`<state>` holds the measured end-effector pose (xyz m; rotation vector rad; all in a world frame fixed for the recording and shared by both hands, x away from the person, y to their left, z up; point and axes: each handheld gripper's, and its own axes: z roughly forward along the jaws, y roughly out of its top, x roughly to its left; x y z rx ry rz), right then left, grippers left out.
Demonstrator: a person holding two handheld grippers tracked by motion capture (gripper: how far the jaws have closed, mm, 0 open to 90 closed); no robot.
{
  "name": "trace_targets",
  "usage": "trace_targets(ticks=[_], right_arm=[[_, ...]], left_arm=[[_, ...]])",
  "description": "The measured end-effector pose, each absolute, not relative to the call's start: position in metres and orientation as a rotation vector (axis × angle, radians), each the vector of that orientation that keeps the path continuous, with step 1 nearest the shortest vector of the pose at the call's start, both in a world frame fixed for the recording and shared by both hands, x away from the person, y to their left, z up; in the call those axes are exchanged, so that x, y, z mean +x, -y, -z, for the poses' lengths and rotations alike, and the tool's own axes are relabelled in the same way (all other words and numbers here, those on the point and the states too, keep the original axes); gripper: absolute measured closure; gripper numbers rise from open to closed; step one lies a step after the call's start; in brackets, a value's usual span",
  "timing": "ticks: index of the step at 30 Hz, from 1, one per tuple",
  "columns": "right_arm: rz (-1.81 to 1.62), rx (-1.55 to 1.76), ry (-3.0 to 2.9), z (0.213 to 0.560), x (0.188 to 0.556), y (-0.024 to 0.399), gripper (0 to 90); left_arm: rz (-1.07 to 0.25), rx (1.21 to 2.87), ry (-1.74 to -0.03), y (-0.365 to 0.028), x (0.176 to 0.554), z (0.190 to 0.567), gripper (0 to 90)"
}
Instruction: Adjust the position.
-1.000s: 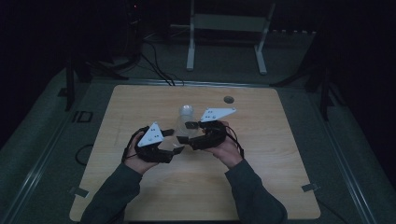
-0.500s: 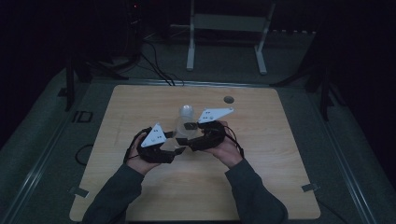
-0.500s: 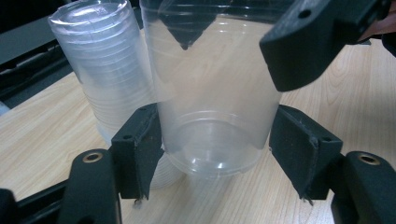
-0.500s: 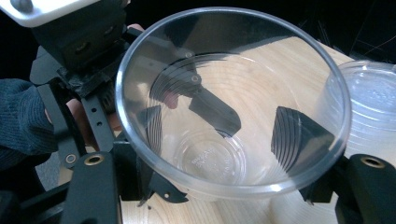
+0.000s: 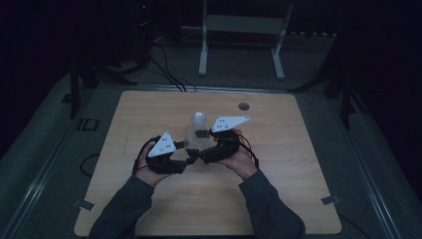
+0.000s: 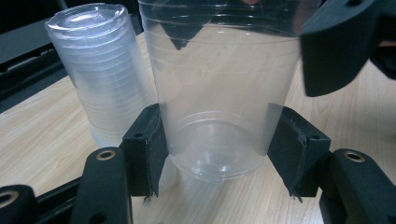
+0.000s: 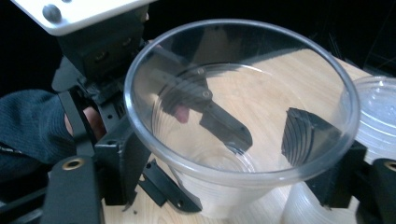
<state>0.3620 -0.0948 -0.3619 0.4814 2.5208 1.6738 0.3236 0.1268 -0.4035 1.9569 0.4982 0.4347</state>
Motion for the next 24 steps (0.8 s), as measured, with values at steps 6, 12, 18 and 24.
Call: trace_targets(ticks=[6, 12, 18, 24], right_arm=[[-1.789, 0.486, -2.455, 0.3641, 0.3610, 0.0973, 22.4], [-1.920, 0.479, -2.351, 0.3644, 0.3608, 0.0999, 22.6], [-1.946, 0.450, -2.331, 0.3623, 0.3594, 0.0978, 22.6], [-1.960, 0.440, -2.317, 0.3615, 0.3595, 0.0979, 22.5]], left_arm=[[-0.409, 1.914, -0.498, -0.1273, 0.3234, 0.4034, 40.7], [-0.395, 1.883, -0.498, -0.1295, 0.3235, 0.4037, 40.7], [-0.381, 1.863, -0.495, -0.1293, 0.3236, 0.4049, 40.7], [-0.375, 1.861, -0.492, -0.1288, 0.3238, 0.4050, 40.8]])
